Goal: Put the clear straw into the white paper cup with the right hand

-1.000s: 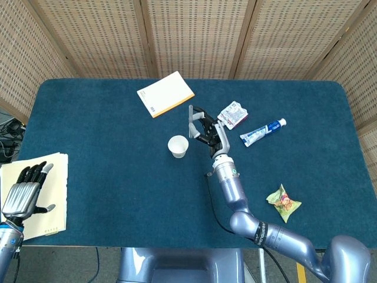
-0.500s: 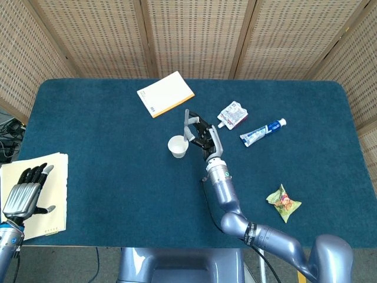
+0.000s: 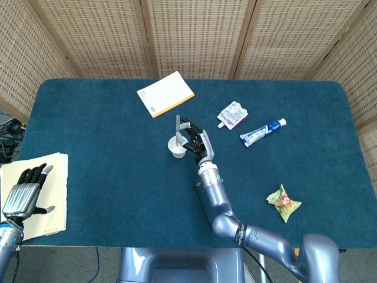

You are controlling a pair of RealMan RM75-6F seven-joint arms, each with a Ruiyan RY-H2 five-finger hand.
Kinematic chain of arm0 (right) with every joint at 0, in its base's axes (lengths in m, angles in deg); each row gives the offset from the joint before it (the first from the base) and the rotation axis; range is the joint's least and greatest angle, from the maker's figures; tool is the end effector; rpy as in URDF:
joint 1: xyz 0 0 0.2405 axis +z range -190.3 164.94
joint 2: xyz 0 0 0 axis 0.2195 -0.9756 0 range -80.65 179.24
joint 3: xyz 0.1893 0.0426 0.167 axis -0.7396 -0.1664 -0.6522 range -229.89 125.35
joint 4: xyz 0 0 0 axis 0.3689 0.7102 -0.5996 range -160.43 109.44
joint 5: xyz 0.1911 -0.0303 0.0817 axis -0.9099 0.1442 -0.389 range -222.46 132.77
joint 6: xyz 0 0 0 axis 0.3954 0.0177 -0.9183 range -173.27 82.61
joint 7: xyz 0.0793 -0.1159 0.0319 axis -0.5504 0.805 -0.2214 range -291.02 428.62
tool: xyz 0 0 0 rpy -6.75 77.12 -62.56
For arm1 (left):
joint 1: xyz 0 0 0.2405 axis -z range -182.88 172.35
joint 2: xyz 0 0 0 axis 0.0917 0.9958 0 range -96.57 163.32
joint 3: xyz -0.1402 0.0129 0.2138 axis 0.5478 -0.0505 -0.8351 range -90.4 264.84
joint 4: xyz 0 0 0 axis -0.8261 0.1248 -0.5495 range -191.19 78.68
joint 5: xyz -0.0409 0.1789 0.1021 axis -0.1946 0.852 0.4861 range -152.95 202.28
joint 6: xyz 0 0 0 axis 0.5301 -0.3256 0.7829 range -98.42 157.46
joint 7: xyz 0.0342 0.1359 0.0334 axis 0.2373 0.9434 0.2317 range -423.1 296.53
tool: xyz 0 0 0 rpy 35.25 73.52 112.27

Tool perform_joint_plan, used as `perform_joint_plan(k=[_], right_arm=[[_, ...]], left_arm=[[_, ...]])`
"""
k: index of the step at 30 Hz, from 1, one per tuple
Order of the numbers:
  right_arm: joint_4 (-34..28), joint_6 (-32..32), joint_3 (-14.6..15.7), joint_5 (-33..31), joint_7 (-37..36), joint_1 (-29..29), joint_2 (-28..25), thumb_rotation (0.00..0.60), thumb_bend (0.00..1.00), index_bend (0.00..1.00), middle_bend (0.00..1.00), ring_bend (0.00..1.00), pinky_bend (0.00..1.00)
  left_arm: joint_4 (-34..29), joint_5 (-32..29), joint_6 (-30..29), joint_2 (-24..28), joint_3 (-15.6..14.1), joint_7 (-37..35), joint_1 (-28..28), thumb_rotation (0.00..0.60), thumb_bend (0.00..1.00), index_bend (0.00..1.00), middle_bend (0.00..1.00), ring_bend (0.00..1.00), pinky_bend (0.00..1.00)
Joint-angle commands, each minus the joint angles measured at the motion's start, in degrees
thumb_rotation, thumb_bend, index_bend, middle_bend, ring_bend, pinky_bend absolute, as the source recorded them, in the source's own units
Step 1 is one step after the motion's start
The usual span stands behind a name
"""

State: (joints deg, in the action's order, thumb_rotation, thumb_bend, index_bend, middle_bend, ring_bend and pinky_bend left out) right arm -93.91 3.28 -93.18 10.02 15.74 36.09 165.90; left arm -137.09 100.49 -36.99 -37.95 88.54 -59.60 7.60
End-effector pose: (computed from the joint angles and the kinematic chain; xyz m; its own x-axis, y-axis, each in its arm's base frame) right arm -0.0312 -0.3962 -0.0750 -0.9687 -0.2113 0.1303 -0.1747 0.2073 -0.9625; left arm -0.3552 0.2186 0.1040 0.4739 0.2819 0.8342 0.8643 0.0327 -0.5020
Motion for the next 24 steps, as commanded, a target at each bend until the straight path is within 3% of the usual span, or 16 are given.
perform_joint_plan(k=[1, 24], right_arm=[[1.0, -0.5, 0.1, 0.1, -0.6, 0.4, 0.6, 0.600, 0.58, 0.59, 0.26, 0.01, 0.00], [6.7, -2.5, 0.6, 3.2, -4.4, 1.8, 1.3, 0.600, 0.58, 0.59, 0.25, 0.00, 0.00]], left_arm=[[0.1, -0.1, 0.0, 0.0, 0.0, -0.1, 0.0, 0.600, 0.07, 0.00, 0.00, 0.00, 0.00], [0.0, 0.0, 0.9, 0.2, -0.4, -0.6, 0.3, 0.600, 0.07, 0.00, 0.00, 0.00, 0.00]])
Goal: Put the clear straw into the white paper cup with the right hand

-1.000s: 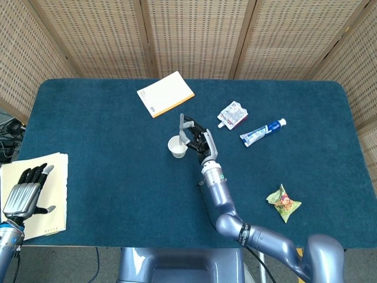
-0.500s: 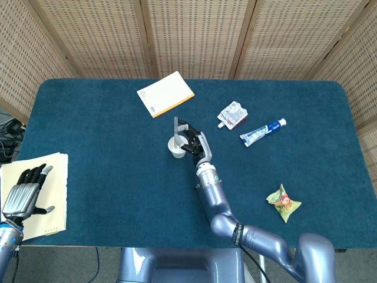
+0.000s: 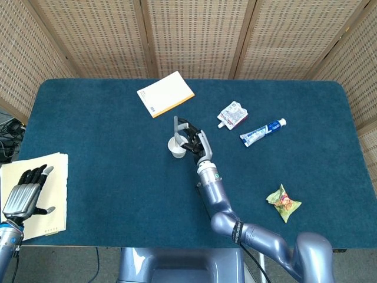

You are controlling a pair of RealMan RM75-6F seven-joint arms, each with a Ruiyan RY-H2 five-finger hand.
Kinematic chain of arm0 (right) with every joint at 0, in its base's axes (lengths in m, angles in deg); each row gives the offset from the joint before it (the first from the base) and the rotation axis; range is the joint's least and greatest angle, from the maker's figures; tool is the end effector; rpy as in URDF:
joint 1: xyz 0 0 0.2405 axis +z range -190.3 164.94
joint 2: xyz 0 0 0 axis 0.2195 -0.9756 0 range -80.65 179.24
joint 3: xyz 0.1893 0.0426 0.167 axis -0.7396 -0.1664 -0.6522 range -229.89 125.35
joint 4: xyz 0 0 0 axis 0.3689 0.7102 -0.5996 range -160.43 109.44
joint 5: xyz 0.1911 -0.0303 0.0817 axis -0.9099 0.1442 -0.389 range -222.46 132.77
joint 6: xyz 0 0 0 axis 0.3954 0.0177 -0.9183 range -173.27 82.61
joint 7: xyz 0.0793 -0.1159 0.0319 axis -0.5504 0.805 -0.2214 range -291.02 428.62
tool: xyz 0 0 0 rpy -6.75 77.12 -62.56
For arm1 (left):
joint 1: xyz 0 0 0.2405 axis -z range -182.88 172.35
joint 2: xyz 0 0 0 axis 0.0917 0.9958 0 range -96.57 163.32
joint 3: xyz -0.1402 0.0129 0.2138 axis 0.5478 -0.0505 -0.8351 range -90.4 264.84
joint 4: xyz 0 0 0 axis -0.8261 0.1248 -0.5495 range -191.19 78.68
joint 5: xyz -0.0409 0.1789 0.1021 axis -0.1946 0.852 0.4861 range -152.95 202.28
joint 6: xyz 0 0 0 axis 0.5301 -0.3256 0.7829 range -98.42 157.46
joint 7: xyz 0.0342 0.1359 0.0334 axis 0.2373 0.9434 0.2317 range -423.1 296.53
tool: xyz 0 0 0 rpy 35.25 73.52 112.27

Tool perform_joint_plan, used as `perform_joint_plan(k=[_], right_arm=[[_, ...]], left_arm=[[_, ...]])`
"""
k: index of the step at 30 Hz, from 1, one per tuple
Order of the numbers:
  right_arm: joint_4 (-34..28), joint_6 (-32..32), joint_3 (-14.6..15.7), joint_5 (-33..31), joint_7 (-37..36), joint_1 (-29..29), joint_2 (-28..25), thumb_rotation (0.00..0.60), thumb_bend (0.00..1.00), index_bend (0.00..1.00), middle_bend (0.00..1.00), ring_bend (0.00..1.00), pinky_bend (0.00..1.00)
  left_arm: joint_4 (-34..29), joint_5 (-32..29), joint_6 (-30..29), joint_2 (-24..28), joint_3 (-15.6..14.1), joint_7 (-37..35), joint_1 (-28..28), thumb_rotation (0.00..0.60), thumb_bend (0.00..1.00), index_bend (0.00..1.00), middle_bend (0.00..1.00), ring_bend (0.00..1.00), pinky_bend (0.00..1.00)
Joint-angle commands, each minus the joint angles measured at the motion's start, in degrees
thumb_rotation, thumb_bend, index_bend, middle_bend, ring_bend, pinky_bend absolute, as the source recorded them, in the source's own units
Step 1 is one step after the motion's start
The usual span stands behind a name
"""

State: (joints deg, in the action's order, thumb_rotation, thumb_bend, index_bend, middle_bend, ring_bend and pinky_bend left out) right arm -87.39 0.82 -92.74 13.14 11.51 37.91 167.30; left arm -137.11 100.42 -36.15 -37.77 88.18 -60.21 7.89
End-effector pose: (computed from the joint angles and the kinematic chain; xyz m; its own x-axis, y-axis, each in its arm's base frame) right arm -0.0377 -0.4042 -0.0868 -0.9619 -0.2257 0.1541 -0.2031 0.2131 -0.9557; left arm -0.3561 0.2183 0.1026 0.4660 0.2985 0.8329 0.8675 0.0310 -0.4964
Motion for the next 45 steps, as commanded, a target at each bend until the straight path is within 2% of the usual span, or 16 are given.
perform_joint_plan(k=[1, 8, 12, 15, 30, 34, 37, 40, 41, 45], right_arm=[[0.3, -0.2, 0.2, 0.1, -0.3, -0.1, -0.1, 0.600, 0.58, 0.59, 0.25, 0.00, 0.00], [2.8, -1.3, 1.3, 0.7, -0.9, 0.1, 0.3, 0.600, 0.56, 0.57, 0.23, 0.00, 0.00], [4.0, -1.5, 2.1, 1.8, -1.3, 0.4, 0.4, 0.600, 0.42, 0.48, 0.13, 0.00, 0.00], [4.2, -1.5, 2.3, 2.2, -1.7, 0.3, 0.3, 0.600, 0.36, 0.44, 0.09, 0.00, 0.00], [0.9, -0.5, 3.1, 3.2, -0.2, -1.1, -2.4, 0.600, 0.33, 0.41, 0.07, 0.00, 0.00], [-3.7, -0.7, 5.3, 6.0, 2.6, -3.8, -8.7, 0.600, 0.33, 0.36, 0.03, 0.00, 0.00], [-6.6, -0.4, 8.3, 8.9, 6.6, -6.5, -14.4, 0.600, 0.32, 0.33, 0.01, 0.00, 0.00], [-8.8, 3.1, 14.3, 13.8, 17.8, -11.0, -22.8, 0.600, 0.30, 0.31, 0.00, 0.00, 0.00], [-9.6, 3.8, 15.0, 14.1, 19.4, -11.7, -23.8, 0.600, 0.30, 0.29, 0.00, 0.00, 0.00], [-12.8, 9.3, 20.2, 15.9, 33.7, -16.9, -31.1, 0.600, 0.29, 0.24, 0.00, 0.00, 0.00]], left_arm=[[-0.1, 0.0, 0.1, 0.0, -0.1, 0.1, 0.0, 0.600, 0.07, 0.00, 0.00, 0.00, 0.00], [-0.3, -0.3, 0.9, 0.3, -0.2, -0.2, 0.3, 0.600, 0.07, 0.00, 0.00, 0.00, 0.00], [-0.4, -0.2, 1.0, 0.3, -0.2, -0.3, 0.3, 0.600, 0.07, 0.00, 0.00, 0.00, 0.00], [-0.3, -0.3, 1.1, 0.3, -0.3, -0.4, 0.4, 0.600, 0.07, 0.00, 0.00, 0.00, 0.00], [-0.7, -0.1, 0.5, 0.7, -0.2, -0.8, 0.3, 0.600, 0.07, 0.00, 0.00, 0.00, 0.00], [-1.0, 0.2, -0.1, 0.8, -0.2, -0.8, 0.1, 0.600, 0.07, 0.00, 0.00, 0.00, 0.00], [-1.4, 0.4, -0.6, 0.9, -0.2, -0.6, 0.0, 0.600, 0.07, 0.00, 0.00, 0.00, 0.00], [-2.1, 1.0, -1.8, 1.1, -0.2, -0.2, -0.3, 0.600, 0.07, 0.00, 0.00, 0.00, 0.00], [-2.1, 1.1, -2.0, 1.1, -0.2, -0.1, -0.4, 0.600, 0.07, 0.00, 0.00, 0.00, 0.00], [-2.7, 1.7, -3.6, 1.3, -0.1, 0.1, -0.8, 0.600, 0.07, 0.00, 0.00, 0.00, 0.00]])
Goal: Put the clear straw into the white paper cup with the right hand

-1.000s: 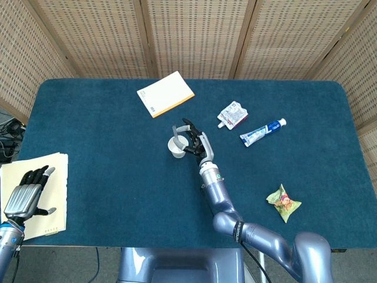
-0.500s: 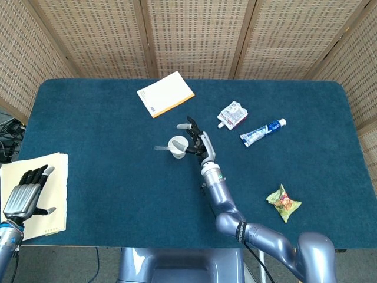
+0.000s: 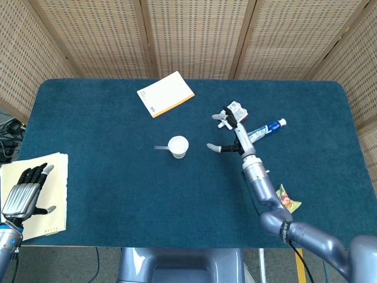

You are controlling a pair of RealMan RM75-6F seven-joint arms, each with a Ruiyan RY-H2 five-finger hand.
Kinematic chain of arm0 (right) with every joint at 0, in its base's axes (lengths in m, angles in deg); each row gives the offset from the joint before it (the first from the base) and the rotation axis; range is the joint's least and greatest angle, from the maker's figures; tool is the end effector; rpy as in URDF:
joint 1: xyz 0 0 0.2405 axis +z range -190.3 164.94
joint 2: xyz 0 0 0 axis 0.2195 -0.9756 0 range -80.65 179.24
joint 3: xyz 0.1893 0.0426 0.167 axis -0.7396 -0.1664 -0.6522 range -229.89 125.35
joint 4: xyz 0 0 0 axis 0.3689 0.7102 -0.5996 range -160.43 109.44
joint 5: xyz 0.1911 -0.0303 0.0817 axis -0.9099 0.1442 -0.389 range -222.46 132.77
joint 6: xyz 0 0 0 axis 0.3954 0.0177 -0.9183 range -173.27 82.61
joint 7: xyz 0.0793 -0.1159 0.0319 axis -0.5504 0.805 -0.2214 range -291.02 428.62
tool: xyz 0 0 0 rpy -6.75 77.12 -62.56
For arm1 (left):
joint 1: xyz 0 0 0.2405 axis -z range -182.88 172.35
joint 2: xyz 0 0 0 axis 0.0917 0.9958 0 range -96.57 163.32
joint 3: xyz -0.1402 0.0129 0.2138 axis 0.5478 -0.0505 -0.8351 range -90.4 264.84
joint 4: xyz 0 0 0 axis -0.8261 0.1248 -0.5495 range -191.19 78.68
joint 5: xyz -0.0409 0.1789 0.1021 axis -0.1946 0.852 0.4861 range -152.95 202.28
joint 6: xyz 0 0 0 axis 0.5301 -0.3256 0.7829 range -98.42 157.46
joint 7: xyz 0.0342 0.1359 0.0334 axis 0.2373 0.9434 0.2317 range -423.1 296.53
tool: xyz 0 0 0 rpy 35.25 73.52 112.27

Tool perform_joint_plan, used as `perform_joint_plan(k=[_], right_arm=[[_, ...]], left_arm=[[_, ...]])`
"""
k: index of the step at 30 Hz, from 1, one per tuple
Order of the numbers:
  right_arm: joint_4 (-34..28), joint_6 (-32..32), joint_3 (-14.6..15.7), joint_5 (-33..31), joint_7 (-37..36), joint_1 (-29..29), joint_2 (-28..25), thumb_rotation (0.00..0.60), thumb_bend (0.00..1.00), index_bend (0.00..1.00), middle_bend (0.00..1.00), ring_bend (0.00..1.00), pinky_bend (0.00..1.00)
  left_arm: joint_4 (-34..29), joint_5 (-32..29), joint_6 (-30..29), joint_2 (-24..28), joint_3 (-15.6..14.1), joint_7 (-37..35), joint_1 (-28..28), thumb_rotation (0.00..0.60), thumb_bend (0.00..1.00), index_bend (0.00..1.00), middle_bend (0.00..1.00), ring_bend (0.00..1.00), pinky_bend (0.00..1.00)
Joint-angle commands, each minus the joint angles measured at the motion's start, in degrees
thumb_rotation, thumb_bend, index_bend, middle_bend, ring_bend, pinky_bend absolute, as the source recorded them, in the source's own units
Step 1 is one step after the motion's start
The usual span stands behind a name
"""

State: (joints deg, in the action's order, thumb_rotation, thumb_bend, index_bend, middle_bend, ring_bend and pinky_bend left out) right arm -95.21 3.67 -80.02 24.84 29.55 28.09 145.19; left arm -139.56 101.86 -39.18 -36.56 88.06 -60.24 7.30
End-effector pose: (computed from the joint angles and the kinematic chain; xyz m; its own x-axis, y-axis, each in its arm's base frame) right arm -0.1422 -0.4093 0.0069 -0.5562 -0.2784 0.7830 -0.8007 -0.0725 -0.5946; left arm -0.3459 0.2150 0.1093 0.4622 0.2575 0.8486 0.8762 0.0146 -0.4817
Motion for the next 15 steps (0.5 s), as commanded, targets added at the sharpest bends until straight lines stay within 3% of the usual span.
perform_joint_plan(k=[1, 4, 11, 13, 15], right_arm=[[-5.9, 7.9, 8.7, 4.6, 19.0, -8.3, -10.4, 0.600, 0.28, 0.23, 0.00, 0.00, 0.00], [-8.6, 12.6, 11.9, 5.2, 28.4, -12.1, -14.2, 0.600, 0.26, 0.18, 0.00, 0.00, 0.00], [-13.4, 20.3, 16.5, 5.6, 43.0, -18.1, -19.0, 0.600, 0.23, 0.08, 0.00, 0.00, 0.00], [-15.8, 25.8, 20.3, 7.2, 48.2, -22.9, -22.3, 0.600, 0.23, 0.07, 0.00, 0.00, 0.00], [-17.6, 28.7, 21.9, 8.4, 49.2, -25.4, -24.1, 0.600, 0.23, 0.06, 0.00, 0.00, 0.00]], left_arm=[[-0.4, 0.4, -0.9, 0.1, 0.1, 0.2, -0.3, 0.600, 0.07, 0.00, 0.00, 0.00, 0.00], [-0.7, 0.9, -2.1, 0.2, 0.2, 0.5, -0.6, 0.600, 0.07, 0.00, 0.00, 0.00, 0.00], [-1.6, 1.9, -4.3, 0.4, 0.1, 2.4, -1.3, 0.600, 0.07, 0.00, 0.00, 0.00, 0.00], [-2.6, 2.8, -6.8, 1.0, 0.2, 3.3, -2.1, 0.600, 0.07, 0.00, 0.00, 0.00, 0.00], [-3.2, 3.3, -7.9, 1.3, 0.1, 3.7, -2.6, 0.600, 0.07, 0.00, 0.00, 0.00, 0.00]])
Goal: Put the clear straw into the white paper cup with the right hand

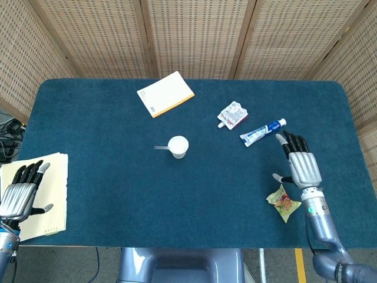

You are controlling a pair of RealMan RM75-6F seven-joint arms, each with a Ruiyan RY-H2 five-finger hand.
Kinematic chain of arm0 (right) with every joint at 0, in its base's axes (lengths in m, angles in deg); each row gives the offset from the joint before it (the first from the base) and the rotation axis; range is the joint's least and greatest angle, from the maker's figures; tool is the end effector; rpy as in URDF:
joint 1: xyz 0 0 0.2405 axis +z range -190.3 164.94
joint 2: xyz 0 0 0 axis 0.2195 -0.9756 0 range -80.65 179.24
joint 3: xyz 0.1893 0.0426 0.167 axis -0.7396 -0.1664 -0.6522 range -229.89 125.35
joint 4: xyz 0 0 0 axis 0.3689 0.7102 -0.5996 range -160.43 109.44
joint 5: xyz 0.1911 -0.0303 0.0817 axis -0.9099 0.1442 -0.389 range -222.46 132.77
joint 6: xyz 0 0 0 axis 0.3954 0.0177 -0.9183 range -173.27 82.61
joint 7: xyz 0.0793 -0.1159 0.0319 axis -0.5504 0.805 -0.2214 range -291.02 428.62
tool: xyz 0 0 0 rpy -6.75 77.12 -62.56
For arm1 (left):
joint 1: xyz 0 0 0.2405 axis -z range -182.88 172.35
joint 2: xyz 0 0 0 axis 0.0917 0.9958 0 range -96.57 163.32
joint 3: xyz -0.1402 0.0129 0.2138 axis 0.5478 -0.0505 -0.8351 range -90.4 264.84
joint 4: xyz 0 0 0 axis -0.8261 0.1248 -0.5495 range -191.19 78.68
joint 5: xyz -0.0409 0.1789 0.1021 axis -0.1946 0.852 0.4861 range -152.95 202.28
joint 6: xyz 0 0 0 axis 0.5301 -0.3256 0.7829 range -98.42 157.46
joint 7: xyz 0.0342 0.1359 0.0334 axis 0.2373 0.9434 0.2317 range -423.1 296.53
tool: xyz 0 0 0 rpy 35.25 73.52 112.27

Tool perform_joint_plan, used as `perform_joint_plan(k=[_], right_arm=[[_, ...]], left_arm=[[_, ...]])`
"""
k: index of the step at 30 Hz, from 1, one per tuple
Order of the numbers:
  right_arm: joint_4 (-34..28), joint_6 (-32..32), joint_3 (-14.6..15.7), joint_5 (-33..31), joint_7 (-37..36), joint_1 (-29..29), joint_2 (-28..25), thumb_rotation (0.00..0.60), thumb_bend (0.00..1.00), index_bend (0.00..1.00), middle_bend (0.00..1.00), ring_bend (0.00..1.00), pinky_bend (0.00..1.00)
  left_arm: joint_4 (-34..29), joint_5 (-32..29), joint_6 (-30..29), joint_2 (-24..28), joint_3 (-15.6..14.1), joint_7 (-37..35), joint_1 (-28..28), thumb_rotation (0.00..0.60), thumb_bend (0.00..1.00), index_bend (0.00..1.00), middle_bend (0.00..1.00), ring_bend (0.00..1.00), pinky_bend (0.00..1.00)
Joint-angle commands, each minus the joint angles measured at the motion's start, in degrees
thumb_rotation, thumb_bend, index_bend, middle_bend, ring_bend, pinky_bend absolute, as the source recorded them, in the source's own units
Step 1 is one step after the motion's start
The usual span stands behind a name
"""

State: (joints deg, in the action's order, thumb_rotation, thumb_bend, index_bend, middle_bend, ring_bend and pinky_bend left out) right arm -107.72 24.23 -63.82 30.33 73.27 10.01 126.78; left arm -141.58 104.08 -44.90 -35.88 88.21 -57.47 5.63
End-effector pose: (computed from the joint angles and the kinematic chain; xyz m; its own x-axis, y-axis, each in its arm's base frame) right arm -0.2687 -0.3058 0.0942 0.3605 -0.0266 0.9324 -0.9289 -0.1010 0.3563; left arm -0.3351 0.2077 0.1197 0.5003 0.1734 0.8483 0.8617 -0.0039 -0.5074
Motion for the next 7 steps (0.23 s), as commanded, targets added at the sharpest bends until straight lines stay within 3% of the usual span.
perform_joint_plan(k=[1, 7], right_arm=[[-5.6, 9.0, 6.3, 3.4, 5.7, -8.1, -6.3, 0.600, 0.23, 0.06, 0.00, 0.00, 0.00], [-6.7, 14.1, 9.5, 6.9, 2.9, -12.9, -8.8, 0.600, 0.23, 0.06, 0.00, 0.00, 0.00]], left_arm=[[-1.4, 1.3, -2.5, 0.7, -0.1, 1.1, -1.1, 0.600, 0.07, 0.00, 0.00, 0.00, 0.00], [-3.0, 2.5, -5.0, 1.3, -0.1, 2.7, -1.9, 0.600, 0.07, 0.00, 0.00, 0.00, 0.00]])
